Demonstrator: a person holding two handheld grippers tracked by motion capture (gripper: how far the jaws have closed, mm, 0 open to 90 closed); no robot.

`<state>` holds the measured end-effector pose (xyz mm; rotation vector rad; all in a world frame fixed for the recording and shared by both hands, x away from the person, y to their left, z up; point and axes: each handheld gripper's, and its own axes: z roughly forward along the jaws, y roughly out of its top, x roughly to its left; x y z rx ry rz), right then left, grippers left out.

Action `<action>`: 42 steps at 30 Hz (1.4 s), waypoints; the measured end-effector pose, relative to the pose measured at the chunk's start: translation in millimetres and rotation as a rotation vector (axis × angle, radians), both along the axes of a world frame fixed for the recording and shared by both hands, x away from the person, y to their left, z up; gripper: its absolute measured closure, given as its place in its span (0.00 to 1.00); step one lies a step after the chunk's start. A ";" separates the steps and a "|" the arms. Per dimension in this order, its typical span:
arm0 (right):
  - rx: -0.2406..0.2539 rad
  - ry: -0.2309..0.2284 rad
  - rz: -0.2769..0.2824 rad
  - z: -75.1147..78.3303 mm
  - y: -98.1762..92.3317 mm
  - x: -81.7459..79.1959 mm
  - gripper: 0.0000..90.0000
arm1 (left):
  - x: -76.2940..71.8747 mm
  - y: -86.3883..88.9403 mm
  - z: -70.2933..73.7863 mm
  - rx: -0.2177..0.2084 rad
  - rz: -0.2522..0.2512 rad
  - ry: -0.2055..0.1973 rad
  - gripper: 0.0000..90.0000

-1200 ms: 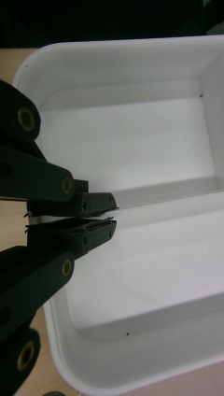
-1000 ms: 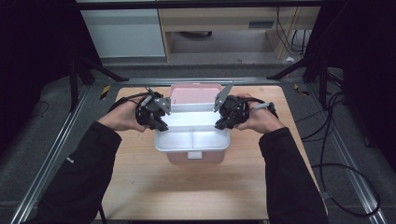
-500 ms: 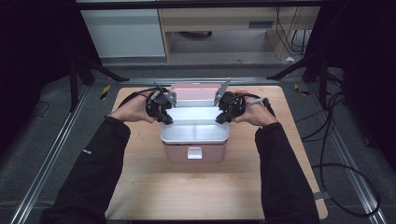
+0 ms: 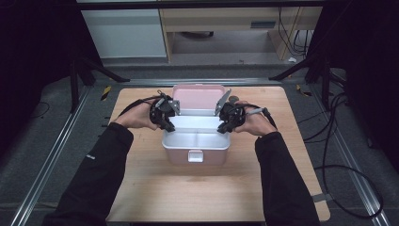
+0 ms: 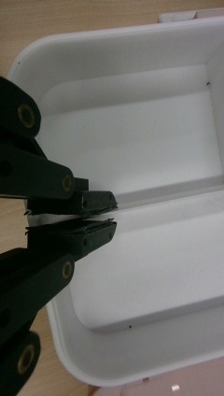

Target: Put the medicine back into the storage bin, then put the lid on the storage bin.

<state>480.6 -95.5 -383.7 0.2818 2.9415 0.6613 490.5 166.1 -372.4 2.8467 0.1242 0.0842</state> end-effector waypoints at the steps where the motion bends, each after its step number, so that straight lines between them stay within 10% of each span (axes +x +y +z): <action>1: -0.001 -0.004 0.000 -0.4 0.0 -1.3 0.93 | -1.6 1.3 -1.8 -0.007 0.000 0.005 0.96; 17: 0.025 -0.003 -0.059 -2.4 2.6 -27.2 0.84 | -29.4 7.2 -5.3 -0.046 0.026 -0.020 0.91; 25: 0.174 -0.077 -0.168 20.0 -3.7 -32.1 0.62 | -33.8 25.5 17.0 -0.191 0.174 -0.096 0.65; 32: 0.257 -0.164 -0.450 33.3 -33.5 -24.5 0.53 | -27.2 45.1 22.2 -0.304 0.372 -0.170 0.50; 42: 0.344 -0.217 -0.653 37.1 -61.0 -7.3 0.45 | -2.8 54.7 18.4 -0.430 0.604 -0.200 0.46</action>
